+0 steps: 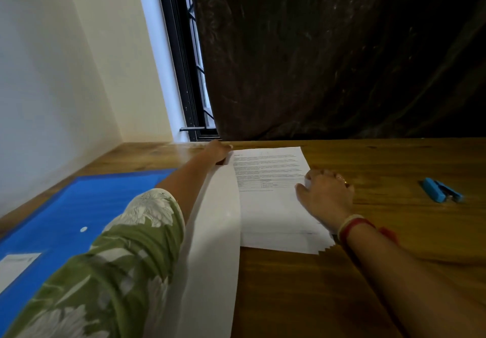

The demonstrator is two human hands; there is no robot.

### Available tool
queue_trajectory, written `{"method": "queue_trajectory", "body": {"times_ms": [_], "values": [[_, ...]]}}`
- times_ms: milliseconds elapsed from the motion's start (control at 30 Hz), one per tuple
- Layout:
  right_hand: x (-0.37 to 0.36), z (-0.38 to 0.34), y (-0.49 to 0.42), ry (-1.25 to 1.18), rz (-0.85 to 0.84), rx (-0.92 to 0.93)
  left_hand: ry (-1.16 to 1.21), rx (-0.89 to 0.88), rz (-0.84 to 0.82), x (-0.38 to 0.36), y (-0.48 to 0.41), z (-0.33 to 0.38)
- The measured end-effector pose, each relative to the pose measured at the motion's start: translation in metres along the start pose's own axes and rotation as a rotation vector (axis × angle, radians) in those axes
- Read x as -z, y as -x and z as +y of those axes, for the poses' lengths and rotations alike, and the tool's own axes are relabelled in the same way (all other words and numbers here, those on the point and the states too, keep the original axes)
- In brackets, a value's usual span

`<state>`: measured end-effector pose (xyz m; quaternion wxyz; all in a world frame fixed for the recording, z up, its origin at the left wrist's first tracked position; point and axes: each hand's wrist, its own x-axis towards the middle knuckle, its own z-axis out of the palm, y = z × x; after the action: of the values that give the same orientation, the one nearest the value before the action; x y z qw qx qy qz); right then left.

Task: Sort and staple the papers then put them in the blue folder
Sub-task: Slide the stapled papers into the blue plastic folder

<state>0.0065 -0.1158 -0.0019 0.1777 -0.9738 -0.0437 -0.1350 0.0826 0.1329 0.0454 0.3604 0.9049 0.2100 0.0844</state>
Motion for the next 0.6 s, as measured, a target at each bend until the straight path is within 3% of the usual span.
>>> {"method": "queue_trajectory", "body": {"times_ms": [167,333,433,600], "values": [[0.002,0.000,0.000,-0.024,-0.006,-0.002,0.126,0.014,0.016,-0.003,-0.013,-0.004],[0.004,0.000,0.001,-0.053,0.001,-0.003,0.386,-0.156,0.060,-0.007,-0.016,-0.003],[0.006,-0.001,0.001,-0.049,-0.009,-0.011,0.304,-0.311,0.156,-0.005,-0.014,-0.002],[0.007,0.000,0.002,-0.063,-0.007,-0.013,-0.073,-0.606,0.383,0.000,-0.005,0.007]]}}
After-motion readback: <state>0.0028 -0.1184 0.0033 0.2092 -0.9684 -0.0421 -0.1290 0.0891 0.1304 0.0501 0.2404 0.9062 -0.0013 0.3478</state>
